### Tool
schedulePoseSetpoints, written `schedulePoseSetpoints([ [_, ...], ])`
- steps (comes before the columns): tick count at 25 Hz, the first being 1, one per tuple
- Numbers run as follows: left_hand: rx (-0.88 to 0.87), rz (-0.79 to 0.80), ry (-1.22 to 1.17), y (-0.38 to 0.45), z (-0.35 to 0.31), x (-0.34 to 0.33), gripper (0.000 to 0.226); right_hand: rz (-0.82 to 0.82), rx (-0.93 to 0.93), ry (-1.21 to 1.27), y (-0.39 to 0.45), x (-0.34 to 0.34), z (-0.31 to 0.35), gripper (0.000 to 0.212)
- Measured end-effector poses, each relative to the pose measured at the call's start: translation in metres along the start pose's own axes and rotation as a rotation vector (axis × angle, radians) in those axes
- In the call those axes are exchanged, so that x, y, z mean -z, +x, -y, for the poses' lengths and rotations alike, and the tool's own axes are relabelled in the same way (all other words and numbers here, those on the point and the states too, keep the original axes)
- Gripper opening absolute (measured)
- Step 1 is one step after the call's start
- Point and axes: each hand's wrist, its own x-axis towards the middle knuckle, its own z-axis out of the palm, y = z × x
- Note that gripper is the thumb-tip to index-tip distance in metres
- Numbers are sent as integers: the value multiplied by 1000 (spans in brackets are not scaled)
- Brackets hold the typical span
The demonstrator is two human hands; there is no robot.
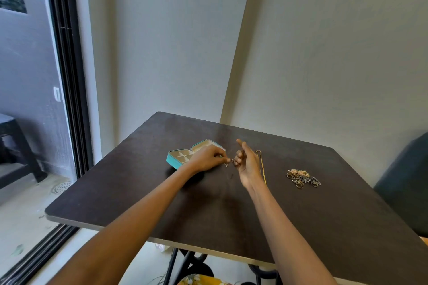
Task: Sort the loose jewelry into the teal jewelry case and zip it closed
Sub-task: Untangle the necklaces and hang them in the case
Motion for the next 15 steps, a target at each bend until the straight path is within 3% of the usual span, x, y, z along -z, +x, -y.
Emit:
schedulePoseSetpoints([
  [8, 44, 78, -85, -2, 11, 1, 18, 49, 36, -192, -5, 1, 0, 22],
  [13, 74, 25, -155, -2, 8, -1, 18, 54, 41, -283, -6, 3, 1, 23],
  [15, 104, 91, -183, -3, 6, 4, 17, 38, 40, -271, -7, 5, 2, 22],
])
